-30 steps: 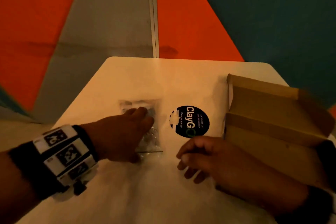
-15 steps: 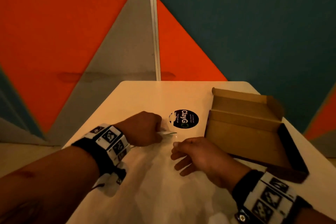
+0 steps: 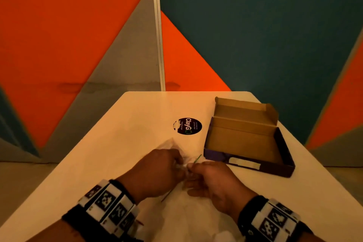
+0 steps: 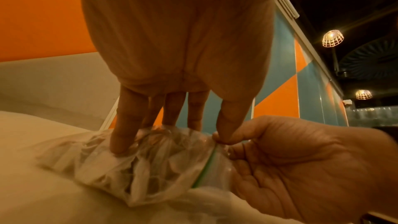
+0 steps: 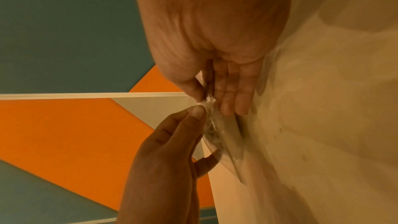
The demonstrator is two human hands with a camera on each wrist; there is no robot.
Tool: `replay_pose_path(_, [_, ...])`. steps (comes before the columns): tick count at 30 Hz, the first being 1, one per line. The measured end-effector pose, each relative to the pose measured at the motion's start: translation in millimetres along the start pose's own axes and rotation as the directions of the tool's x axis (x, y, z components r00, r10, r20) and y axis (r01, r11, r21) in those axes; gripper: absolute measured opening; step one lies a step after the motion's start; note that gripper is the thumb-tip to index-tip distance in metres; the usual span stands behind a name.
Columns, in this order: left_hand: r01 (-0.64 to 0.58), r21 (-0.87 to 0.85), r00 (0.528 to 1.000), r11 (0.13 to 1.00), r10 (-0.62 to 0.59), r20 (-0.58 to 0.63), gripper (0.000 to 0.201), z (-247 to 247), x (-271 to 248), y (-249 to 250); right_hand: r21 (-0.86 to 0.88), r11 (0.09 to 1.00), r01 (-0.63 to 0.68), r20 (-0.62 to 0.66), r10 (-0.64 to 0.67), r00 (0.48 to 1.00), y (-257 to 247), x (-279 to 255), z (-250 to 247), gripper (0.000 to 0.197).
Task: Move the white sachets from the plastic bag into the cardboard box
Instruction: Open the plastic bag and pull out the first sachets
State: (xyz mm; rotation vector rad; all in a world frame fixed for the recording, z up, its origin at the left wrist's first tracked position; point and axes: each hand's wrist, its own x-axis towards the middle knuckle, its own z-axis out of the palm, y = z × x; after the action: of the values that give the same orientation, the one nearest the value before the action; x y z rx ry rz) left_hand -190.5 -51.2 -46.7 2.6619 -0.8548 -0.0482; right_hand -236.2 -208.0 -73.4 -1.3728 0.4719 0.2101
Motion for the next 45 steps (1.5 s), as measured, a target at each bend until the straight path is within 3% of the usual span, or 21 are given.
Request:
replay_pose_path(4, [0.025,-0.039,0.999,0.999,-0.027,-0.039,0.024,6.8,-10.9,-2.3,-0.079,0.997,-0.022,0.02,0.024,1.0,9.2,-7.8,1.0,0.015])
replay_pose_path(7, [0.045,-0.099,0.998,0.994,-0.049,-0.033,0.03,6.4,-17.3,-3.6,-0.13,0.992,-0.001,0.036,0.006,0.999,10.3,-13.1,3.9,0.015])
replay_pose_path(11, [0.032,-0.103,0.999,0.994,-0.033,-0.012,0.034,-1.1,-27.2,0.0,-0.188,0.977,0.103,0.067,-0.092,0.993,6.8,-20.4,6.9,0.015])
replay_pose_path(16, [-0.009,-0.088,1.0,0.996,0.008,-0.008,0.023,-18.4,-31.5,3.3,-0.278,0.929,0.244,0.065,-0.235,0.97,1.3,-27.4,10.1,0.019])
replay_pose_path(21, [-0.097,0.059,0.995,0.994,0.096,0.019,0.025,-32.8,-34.1,14.3,-0.381,0.862,0.335,0.065,-0.337,0.939,-3.4,-30.4,11.7,0.03])
replay_pose_path(23, [-0.096,-0.004,0.995,0.995,0.096,-0.012,0.019,-34.3,-34.0,14.6,-0.408,0.841,0.355,0.074,-0.356,0.931,-6.0,-31.3,10.7,0.03])
replay_pose_path(27, [-0.044,-0.158,0.995,0.987,0.029,-0.096,0.014,-37.8,-26.6,12.9,-0.46,0.794,0.397,0.083,-0.407,0.91,-13.5,-32.8,12.1,0.029])
replay_pose_path(30, [0.012,-0.225,0.995,0.974,-0.033,-0.091,0.015,-39.1,-17.5,14.6,-0.462,0.793,0.397,0.073,-0.413,0.908,-19.9,-32.7,13.5,0.028])
replay_pose_path(35, [0.183,-0.429,0.941,0.884,-0.284,-0.184,0.012,-62.6,-4.6,-13.2,-0.55,0.744,0.378,0.146,-0.36,0.922,-15.3,-39.7,6.8,0.034])
replay_pose_path(37, [0.205,-0.328,0.942,0.922,-0.277,-0.19,0.011,-68.2,-6.9,-16.9,-0.591,0.72,0.364,0.133,-0.358,0.924,-12.7,-38.1,3.6,0.031])
replay_pose_path(40, [0.161,-0.07,0.958,0.984,-0.173,-0.23,0.015,-64.6,-12.9,-3.2,-0.628,0.695,0.349,0.069,-0.397,0.915,-14.4,-32.9,0.9,0.021])
replay_pose_path(45, [0.032,0.076,0.98,0.997,-0.017,-0.196,0.019,-55.2,-20.8,19.5,-0.673,0.637,0.376,0.017,-0.495,0.869,-16.5,-37.2,11.3,0.026])
